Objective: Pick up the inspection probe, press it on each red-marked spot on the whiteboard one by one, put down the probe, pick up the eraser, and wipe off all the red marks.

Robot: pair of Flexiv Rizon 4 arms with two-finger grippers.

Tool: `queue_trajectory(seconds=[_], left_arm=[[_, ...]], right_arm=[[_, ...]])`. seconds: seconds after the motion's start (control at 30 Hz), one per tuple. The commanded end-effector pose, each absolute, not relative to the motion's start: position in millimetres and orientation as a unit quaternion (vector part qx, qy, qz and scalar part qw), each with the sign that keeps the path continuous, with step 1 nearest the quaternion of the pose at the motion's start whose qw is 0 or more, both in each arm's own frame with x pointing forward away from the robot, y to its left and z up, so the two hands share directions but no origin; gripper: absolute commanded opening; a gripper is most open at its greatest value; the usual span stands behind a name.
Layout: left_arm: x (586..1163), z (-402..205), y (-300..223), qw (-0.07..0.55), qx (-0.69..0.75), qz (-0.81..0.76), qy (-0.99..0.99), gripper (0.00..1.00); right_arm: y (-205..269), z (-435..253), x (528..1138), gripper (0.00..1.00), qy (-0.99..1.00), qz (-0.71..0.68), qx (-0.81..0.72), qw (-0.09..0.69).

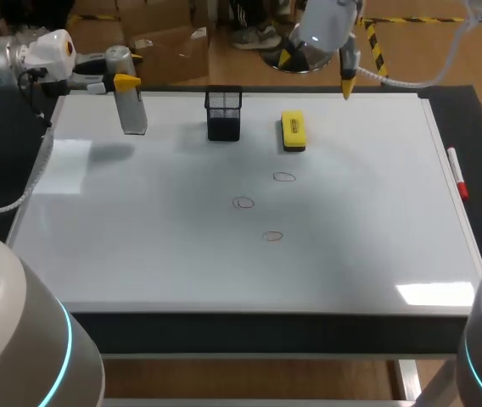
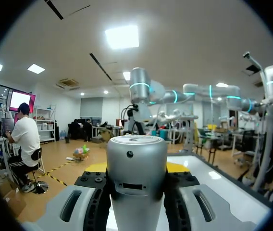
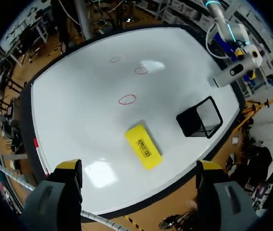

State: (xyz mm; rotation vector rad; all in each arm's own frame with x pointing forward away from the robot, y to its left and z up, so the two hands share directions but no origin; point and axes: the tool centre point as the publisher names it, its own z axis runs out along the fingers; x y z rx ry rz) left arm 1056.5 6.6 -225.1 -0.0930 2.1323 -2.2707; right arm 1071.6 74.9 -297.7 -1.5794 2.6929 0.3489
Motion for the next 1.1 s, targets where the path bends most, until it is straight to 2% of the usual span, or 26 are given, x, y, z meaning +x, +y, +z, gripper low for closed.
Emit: queue_trajectory(seconds=[0.03,0.33,1.1], left_arm=[[1057.0,-223.8,6.8,0.012,-0.029,-0.728,0.685,0.0],[1057.0,-223.8,6.8,0.012,-0.029,-0.728,0.685,0.0],[1057.0,-223.8,6.8,0.012,-0.029,-0.728,0.685,0.0]], right_arm=[[81.4,-308.7,1067.0,1.0,0.816,0.101,-0.569,-0.014],[88.6,-334.8,1059.6,1.0,0.774,0.08,-0.626,-0.053],[89.9,-357.4,1053.0,1.0,0.758,0.077,-0.646,-0.039]])
